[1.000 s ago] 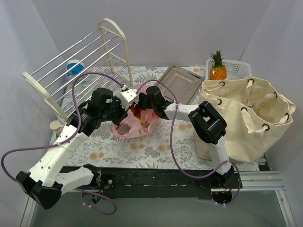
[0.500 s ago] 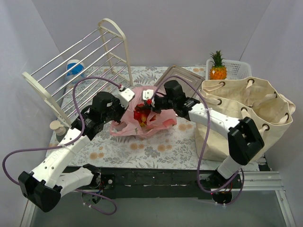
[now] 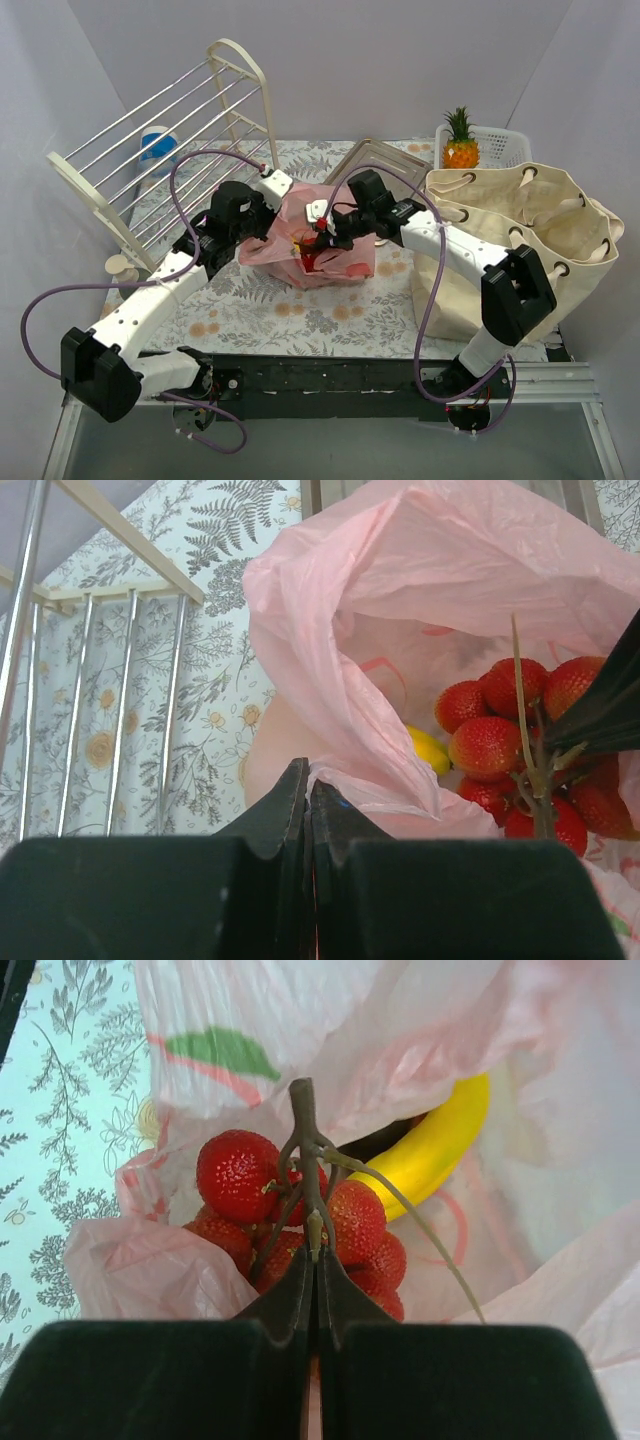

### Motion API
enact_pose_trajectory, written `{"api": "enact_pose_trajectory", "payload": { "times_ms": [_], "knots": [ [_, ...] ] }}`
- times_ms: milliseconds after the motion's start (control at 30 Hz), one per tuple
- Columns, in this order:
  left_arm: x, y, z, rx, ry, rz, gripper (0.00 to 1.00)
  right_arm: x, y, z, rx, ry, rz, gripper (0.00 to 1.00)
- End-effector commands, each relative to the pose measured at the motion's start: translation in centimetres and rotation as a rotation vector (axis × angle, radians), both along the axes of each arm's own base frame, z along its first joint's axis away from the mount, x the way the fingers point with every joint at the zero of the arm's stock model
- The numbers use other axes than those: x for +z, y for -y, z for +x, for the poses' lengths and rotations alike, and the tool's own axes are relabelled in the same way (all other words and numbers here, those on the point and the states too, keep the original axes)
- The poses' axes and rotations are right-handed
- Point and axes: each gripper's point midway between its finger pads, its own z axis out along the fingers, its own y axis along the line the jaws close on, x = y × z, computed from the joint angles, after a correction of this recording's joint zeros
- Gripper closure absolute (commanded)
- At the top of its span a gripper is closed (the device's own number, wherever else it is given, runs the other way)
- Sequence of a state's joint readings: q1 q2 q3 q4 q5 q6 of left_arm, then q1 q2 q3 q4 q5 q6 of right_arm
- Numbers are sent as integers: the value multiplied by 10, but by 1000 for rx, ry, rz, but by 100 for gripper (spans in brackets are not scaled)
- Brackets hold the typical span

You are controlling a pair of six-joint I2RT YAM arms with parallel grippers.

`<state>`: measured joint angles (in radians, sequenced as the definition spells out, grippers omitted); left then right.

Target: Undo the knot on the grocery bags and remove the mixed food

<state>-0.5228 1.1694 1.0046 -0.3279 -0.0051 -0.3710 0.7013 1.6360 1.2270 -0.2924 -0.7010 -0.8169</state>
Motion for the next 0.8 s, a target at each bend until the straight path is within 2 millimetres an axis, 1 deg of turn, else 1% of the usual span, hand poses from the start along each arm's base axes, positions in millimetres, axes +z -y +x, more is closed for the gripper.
{"api": "enact_pose_trajectory", "payload": {
  "times_ms": [0, 33, 67, 100, 133, 167, 233, 333, 433, 467, 500, 533, 567, 600, 633, 667, 700, 733, 767],
  "knots": [
    [8, 2, 3, 25, 1, -55, 100, 97, -16, 2, 78, 162, 185, 99],
    [9, 8, -1, -4, -21, -78, 100, 106, -19, 2, 79, 153, 201, 99],
    [11, 10, -2, -4, -32, -94, 100, 118, -22, 4, 72, 147, 224, 99],
    [12, 11, -3, 2, -45, -117, 100, 134, -27, 6, 47, 111, 265, 99],
    [12, 10, -3, 10, -49, -127, 100, 153, -31, 10, 40, 124, 300, 99],
    [9, 9, -4, 14, -57, -130, 100, 164, -32, 11, 36, 122, 323, 99],
    [3, 5, -5, 24, -70, -120, 100, 183, -31, 12, 41, 161, 354, 99],
    [-5, -2, -4, 53, -94, -130, 100, 204, -31, 12, 30, 192, 386, 99],
    [-9, -5, -4, 77, -120, -167, 100, 225, -24, 19, -9, 226, 418, 99],
    [-11, -6, -5, 81, -128, -173, 100, 236, -22, 23, -33, 231, 443, 99],
    [-12, -6, -5, 81, -130, -181, 100, 241, -15, 34, -75, 243, 452, 99],
    [-16, -7, -7, 80, -138, -182, 100, 248, -10, 40, -101, 247, 465, 99],
    [-13, -6, -8, 72, -133, -187, 100, 257, -6, 48, -143, 219, 491, 99],
    [-16, -6, -8, 69, -138, -185, 100, 272, 11, 68, -211, 238, 515, 99],
    [-15, -6, -9, 65, -136, -185, 100, 272, 16, 84, -254, 212, 521, 99],
    [-15, -5, -10, 54, -134, -180, 100, 278, 25, 99, -302, 205, 533, 99],
    [-17, -5, -11, 51, -138, -178, 100, 296, 49, 123, -399, 200, 570, 99],
    [-17, -5, -11, 48, -136, -175, 100, 299, 59, 145, -448, 207, 589, 99],
    [-18, -4, -12, 43, -138, -175, 100, 304, 72, 161, -500, 217, 606, 99]
  ]
}}
